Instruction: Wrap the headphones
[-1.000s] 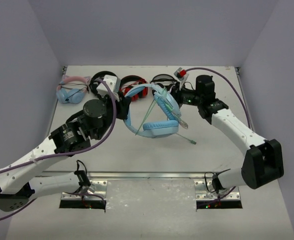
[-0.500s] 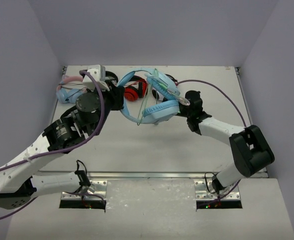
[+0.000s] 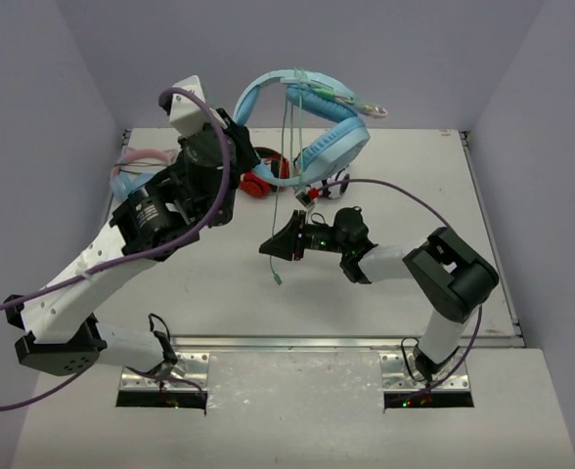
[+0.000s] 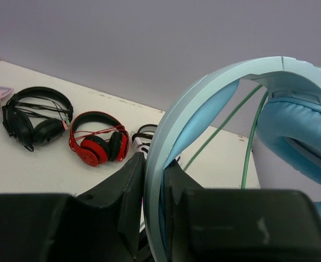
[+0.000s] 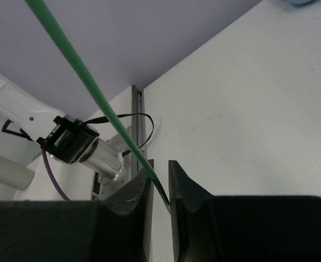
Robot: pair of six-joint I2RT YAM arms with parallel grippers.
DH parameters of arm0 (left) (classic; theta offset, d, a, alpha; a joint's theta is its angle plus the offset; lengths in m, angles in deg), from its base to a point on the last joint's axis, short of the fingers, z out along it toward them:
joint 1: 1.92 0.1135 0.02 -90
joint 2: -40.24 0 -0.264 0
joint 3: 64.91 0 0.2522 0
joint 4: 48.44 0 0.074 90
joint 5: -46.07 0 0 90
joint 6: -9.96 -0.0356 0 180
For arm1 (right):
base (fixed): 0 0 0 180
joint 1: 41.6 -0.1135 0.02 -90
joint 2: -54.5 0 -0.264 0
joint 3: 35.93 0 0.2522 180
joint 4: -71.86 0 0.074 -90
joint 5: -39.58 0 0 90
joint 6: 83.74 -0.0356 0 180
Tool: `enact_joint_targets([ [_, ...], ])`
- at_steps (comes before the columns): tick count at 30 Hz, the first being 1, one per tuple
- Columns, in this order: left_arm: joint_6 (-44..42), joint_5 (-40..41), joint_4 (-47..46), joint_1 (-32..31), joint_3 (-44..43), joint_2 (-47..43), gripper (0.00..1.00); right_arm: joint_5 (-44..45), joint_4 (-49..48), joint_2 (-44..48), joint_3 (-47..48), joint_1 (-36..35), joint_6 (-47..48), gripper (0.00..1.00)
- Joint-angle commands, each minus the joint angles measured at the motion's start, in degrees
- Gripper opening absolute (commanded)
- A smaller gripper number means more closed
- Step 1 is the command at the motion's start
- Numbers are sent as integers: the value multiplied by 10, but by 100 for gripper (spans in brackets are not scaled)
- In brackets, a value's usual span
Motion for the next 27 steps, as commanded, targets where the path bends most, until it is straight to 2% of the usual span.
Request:
enact_joint_targets([
  [1,46,38,-25,-5,-77,27,0,14,-129,-5,-2,-16,-48,16],
  [7,35,37,46,31,-225,128,0,16,-119,4,-37,-36,-32,11],
  [10,40,-5,74,97,-261,158,0,26,-128,26,-81,-49,-21,13],
  [12,55,-32,84,126,-262,166,0,32,-135,43,-101,-61,-16,18],
  [14,56,-50,82,146,-249,172,0,35,-139,54,-121,-72,-13,18],
  [16,57,-49,69,148,-232,173,0,45,-129,75,-137,-83,-7,4],
  [19,55,-39,62,155,-214,174,0,48,-113,118,-155,-95,6,1],
  [21,57,-27,72,170,-205,181,0,73,-62,155,-166,-116,40,2],
  [23,57,-23,81,196,-192,190,0,122,56,231,-168,-155,89,1],
  [24,60,-27,87,205,-165,194,0,145,102,259,-158,-170,144,1],
  [25,64,-29,87,226,-145,193,0,166,197,313,-149,-199,168,1],
  [27,85,-63,88,268,-72,183,0,229,328,361,-117,-223,233,1],
])
